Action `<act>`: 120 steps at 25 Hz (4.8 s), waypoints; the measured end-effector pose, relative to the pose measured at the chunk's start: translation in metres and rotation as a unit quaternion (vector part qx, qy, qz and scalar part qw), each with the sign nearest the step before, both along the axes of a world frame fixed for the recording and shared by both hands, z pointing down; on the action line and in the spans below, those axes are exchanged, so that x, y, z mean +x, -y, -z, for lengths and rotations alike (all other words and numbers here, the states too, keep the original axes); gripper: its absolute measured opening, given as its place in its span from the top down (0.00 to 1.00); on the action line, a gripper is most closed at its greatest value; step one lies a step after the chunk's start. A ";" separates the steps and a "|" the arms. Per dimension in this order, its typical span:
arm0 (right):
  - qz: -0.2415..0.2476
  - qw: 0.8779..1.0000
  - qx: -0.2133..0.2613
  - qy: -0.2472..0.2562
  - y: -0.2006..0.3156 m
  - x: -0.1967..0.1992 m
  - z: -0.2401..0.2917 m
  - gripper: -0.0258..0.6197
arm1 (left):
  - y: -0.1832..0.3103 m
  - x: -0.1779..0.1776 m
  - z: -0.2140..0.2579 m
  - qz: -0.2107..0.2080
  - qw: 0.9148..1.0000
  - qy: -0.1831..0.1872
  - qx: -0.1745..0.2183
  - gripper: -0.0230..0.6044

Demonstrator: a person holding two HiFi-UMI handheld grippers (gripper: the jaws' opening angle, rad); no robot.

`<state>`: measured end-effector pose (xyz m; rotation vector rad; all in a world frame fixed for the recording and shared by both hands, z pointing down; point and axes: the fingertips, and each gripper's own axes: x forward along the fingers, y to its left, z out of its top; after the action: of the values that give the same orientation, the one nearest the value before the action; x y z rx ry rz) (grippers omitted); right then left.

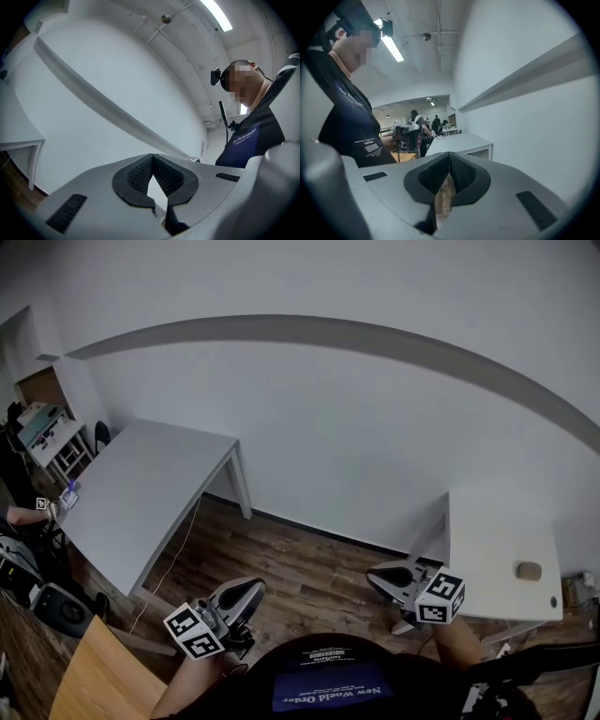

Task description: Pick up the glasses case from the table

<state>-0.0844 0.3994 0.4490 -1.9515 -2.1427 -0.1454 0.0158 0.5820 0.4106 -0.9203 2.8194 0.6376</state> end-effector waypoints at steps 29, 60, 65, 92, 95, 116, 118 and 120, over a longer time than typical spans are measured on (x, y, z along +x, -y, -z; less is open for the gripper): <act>0.052 0.998 -0.045 -0.012 0.025 -0.407 -0.006 0.96 | 0.045 -0.396 0.016 0.031 0.999 -0.036 -0.025 0.97; -0.382 0.923 -0.046 -0.022 0.109 -0.497 -0.024 0.96 | 0.139 -0.658 0.006 -0.470 0.883 0.004 -0.017 0.97; -0.368 0.929 -0.042 0.020 0.197 -0.501 -0.007 0.96 | 0.231 -0.653 0.024 -0.474 0.879 0.025 -0.042 0.97; -0.687 0.725 -0.050 0.013 0.478 -0.429 -0.016 0.96 | 0.583 -0.678 0.002 -0.750 0.659 0.008 -0.046 0.97; -0.721 0.691 -0.051 0.014 0.486 -0.430 -0.023 0.96 | 0.592 -0.694 -0.011 -0.765 0.642 0.020 -0.057 0.97; -0.734 0.674 -0.070 0.052 0.660 -0.328 -0.044 0.96 | 0.769 -0.586 -0.031 -0.782 0.615 0.006 -0.099 0.97; -0.737 0.670 -0.073 0.052 0.677 -0.312 -0.047 0.96 | 0.787 -0.569 -0.035 -0.786 0.608 0.008 -0.111 0.97; -0.746 0.660 -0.074 0.053 0.693 -0.298 -0.051 0.96 | 0.806 -0.557 -0.042 -0.792 0.598 0.003 -0.122 0.97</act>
<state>-0.3829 -0.2940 0.4999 0.3084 -3.0616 0.2324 -0.5408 -0.2238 0.4522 -3.2583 1.2029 0.1914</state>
